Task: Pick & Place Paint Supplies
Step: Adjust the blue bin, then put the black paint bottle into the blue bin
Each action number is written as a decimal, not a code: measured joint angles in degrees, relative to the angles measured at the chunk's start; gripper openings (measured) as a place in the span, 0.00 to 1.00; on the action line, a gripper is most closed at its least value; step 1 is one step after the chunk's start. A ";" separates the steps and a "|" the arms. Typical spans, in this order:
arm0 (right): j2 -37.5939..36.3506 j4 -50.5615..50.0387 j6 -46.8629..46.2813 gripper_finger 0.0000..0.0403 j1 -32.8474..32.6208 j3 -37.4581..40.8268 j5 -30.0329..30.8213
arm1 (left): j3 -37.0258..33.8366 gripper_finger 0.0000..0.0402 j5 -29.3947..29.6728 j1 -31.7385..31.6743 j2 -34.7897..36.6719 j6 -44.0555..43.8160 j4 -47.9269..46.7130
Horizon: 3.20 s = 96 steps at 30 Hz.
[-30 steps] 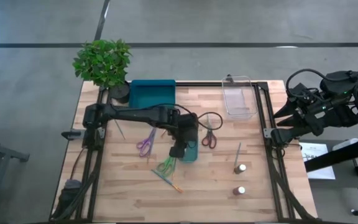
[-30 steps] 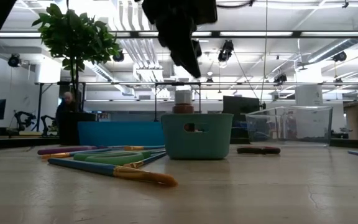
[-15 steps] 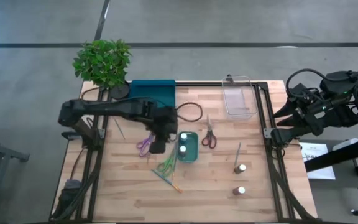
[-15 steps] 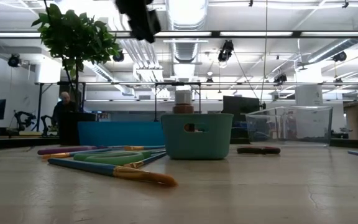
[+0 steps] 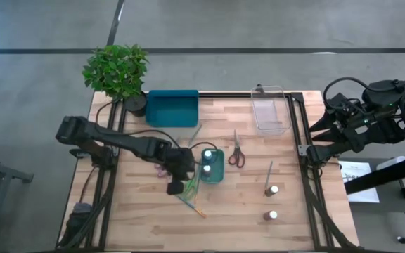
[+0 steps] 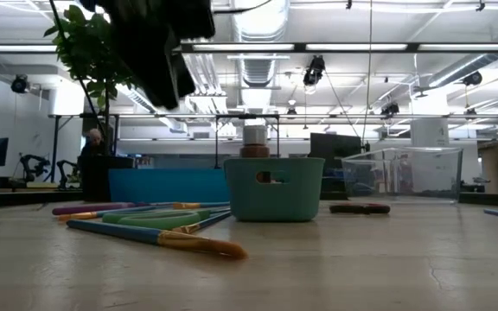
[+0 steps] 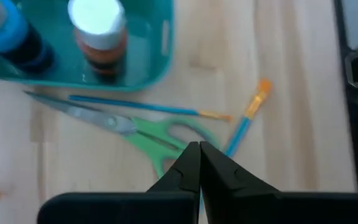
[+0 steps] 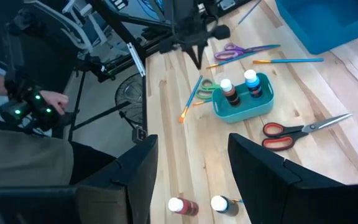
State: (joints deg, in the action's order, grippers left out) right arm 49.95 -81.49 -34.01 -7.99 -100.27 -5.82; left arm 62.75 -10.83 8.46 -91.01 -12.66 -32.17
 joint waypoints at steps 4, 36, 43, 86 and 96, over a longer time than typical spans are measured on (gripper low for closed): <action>0.00 -0.01 -0.12 0.48 0.01 0.00 0.48 | -3.89 0.01 0.96 -0.50 -0.29 -0.89 8.20; 0.44 -0.02 -2.04 0.48 0.02 0.02 1.46 | -5.39 0.01 2.29 -1.11 -10.07 -2.19 20.19; 0.44 -0.02 -2.04 0.48 0.02 0.02 1.40 | -5.39 0.01 1.80 -1.11 -10.04 -2.42 18.96; 18.66 0.27 -13.19 0.48 -8.32 10.52 -12.85 | -9.49 0.27 6.20 1.19 45.06 0.25 17.87; 20.62 9.00 -29.40 0.48 -17.90 19.38 -11.88 | -9.48 0.35 6.23 1.19 48.47 5.03 12.81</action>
State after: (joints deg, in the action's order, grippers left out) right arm 70.58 -72.49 -63.41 -25.89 -80.89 -17.70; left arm 53.27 -4.59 9.65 -42.55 -7.63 -19.36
